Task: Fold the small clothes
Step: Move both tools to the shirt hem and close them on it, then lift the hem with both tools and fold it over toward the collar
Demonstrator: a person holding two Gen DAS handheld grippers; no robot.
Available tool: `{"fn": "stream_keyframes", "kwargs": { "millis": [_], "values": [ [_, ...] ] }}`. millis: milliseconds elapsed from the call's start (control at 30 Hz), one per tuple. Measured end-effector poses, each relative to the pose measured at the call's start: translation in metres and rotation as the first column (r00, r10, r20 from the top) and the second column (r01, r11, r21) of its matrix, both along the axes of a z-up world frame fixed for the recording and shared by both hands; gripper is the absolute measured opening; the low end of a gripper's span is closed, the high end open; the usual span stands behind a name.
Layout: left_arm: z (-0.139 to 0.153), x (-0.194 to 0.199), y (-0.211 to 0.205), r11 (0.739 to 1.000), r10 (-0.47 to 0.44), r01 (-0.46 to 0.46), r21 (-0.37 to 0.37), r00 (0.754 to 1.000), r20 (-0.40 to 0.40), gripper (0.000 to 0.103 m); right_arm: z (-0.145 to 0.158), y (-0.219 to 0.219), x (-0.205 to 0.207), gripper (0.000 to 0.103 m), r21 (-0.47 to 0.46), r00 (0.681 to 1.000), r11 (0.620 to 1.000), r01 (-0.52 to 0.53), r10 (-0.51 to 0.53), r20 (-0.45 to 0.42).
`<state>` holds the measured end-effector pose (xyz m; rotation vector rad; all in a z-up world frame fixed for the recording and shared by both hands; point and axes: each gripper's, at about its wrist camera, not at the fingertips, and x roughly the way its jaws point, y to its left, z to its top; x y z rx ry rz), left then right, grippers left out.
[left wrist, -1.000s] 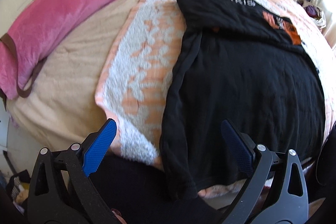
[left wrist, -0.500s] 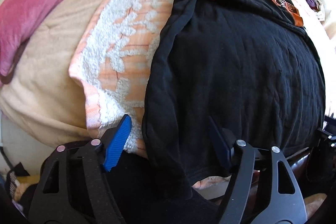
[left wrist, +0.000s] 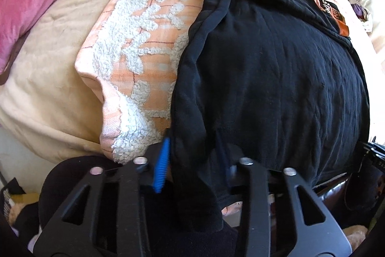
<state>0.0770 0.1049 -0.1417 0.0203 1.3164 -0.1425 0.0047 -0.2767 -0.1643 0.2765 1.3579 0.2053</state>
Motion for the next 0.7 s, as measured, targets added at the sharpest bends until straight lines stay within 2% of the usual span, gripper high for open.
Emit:
{"fn": "stream_keyframes", "kwargs": {
  "millis": [33,133,200,233,400,533,700],
  "values": [
    [0.000,0.000,0.001,1.000,-0.002,0.002,-0.008,1.000,-0.001,0.010,0.000,0.000,0.000,0.026,0.003,1.000,1.000,0.001,-0.001,-0.004],
    [-0.001,0.001,0.003,1.000,-0.011,0.011,-0.014,1.000,0.004,0.005,-0.001,-0.002,-0.004,0.024,0.020,1.000,1.000,0.006,-0.006,-0.003],
    [0.002,0.001,0.003,1.000,-0.006,0.007,-0.021,1.000,0.018,0.004,0.004,-0.006,-0.007,0.010,0.053,1.000,0.999,0.008,-0.009,0.014],
    [0.005,0.000,0.005,1.000,-0.001,0.002,-0.029,1.000,0.029,0.004,0.009,-0.009,-0.008,0.009,0.068,1.000,0.998,0.004,-0.006,0.029],
    [0.030,-0.007,0.018,0.998,0.008,-0.001,-0.068,0.995,0.101,0.004,0.048,-0.014,-0.017,0.008,0.134,0.987,0.991,-0.030,0.009,0.159],
    [0.051,-0.006,0.028,0.989,0.023,-0.004,-0.151,0.992,0.127,0.004,0.077,-0.029,-0.015,0.008,0.209,0.967,0.978,-0.024,-0.030,0.252],
    [0.073,0.018,0.031,0.971,0.059,-0.020,-0.238,0.986,0.156,0.004,0.107,-0.045,-0.003,0.008,0.280,0.936,0.960,-0.009,-0.090,0.340]
  ]
}}
